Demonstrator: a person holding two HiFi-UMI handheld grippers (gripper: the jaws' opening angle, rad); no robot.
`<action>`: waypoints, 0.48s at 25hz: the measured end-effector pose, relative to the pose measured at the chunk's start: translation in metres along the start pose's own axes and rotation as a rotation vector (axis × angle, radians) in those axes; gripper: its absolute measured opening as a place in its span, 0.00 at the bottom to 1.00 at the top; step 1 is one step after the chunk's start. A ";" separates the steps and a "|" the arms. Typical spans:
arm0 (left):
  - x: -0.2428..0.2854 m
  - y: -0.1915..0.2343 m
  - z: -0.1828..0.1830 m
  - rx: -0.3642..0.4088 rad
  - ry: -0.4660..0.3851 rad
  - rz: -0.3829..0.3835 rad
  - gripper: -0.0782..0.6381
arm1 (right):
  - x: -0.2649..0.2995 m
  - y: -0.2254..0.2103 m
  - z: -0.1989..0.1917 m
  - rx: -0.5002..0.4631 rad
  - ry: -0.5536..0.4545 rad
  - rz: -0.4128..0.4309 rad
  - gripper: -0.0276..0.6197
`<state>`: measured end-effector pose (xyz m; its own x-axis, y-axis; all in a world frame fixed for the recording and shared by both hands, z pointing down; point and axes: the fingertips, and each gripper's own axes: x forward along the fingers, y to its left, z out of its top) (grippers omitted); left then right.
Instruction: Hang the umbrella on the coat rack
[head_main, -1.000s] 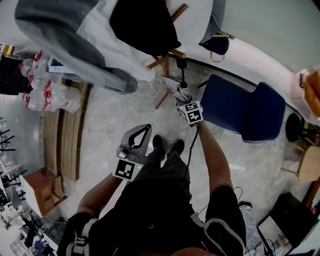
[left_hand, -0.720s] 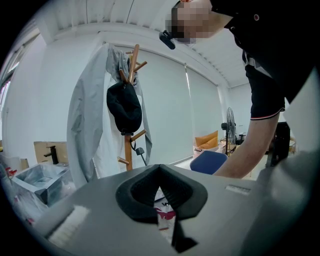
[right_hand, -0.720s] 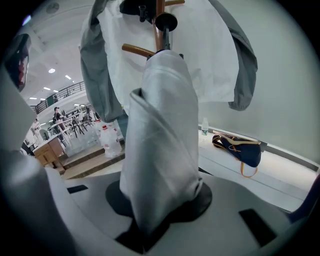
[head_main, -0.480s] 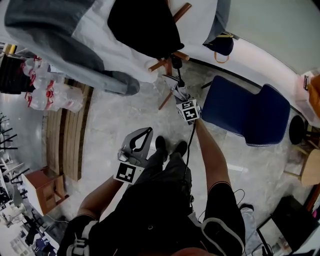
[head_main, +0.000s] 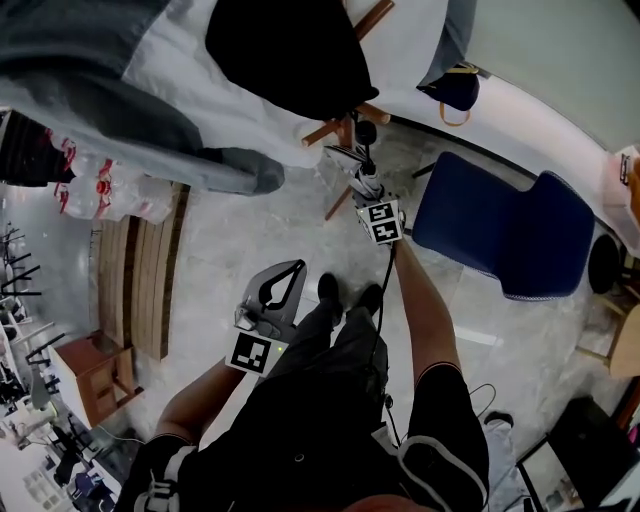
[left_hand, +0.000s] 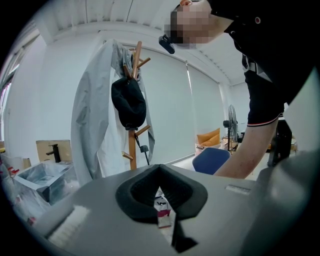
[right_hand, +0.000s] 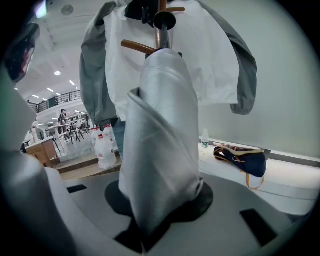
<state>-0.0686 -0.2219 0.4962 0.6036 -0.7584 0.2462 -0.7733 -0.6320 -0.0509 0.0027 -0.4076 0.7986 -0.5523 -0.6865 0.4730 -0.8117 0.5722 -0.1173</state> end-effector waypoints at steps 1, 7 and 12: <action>0.000 0.002 -0.001 -0.001 0.002 0.002 0.11 | 0.003 0.000 0.001 -0.002 -0.008 -0.001 0.22; -0.001 0.003 -0.004 -0.002 0.008 0.005 0.11 | 0.006 0.003 0.001 -0.015 -0.024 0.010 0.25; 0.002 0.000 -0.004 -0.006 0.013 0.003 0.11 | 0.004 -0.001 0.001 -0.022 -0.015 0.010 0.28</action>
<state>-0.0677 -0.2230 0.5003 0.5984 -0.7583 0.2587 -0.7765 -0.6284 -0.0459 0.0005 -0.4114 0.7996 -0.5632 -0.6874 0.4587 -0.8019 0.5885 -0.1027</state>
